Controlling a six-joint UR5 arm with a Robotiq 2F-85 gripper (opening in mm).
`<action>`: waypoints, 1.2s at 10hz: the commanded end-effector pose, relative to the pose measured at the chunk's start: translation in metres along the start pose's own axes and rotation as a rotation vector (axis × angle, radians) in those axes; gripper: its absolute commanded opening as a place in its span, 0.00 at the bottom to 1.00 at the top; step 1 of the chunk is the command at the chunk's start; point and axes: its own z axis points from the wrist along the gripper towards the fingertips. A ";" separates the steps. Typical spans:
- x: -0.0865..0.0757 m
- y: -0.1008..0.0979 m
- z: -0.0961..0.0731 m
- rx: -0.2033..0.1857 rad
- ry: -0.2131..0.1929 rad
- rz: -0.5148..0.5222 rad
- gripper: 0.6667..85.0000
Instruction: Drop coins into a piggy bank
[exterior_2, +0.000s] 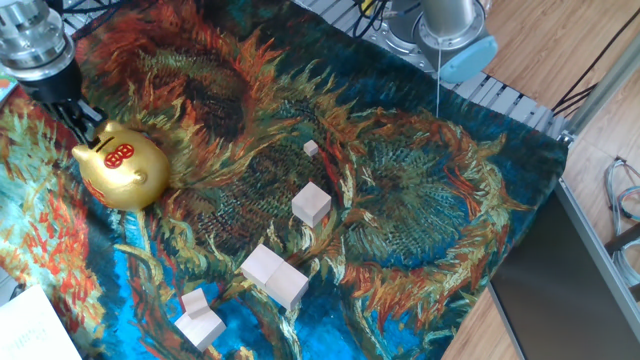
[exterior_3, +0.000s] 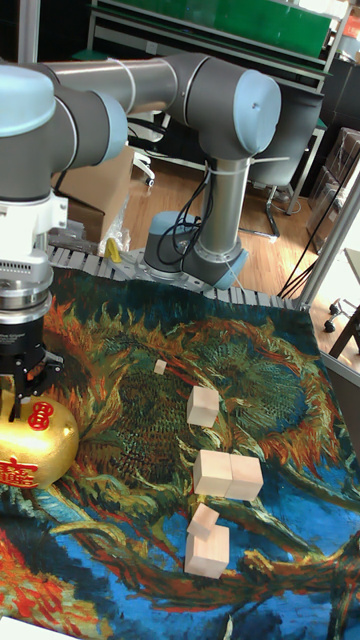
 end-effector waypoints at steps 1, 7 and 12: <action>0.004 0.003 -0.007 -0.016 0.007 0.000 0.01; -0.011 0.065 -0.006 -0.017 -0.004 0.086 0.01; -0.007 0.055 -0.011 0.013 0.016 -0.069 0.01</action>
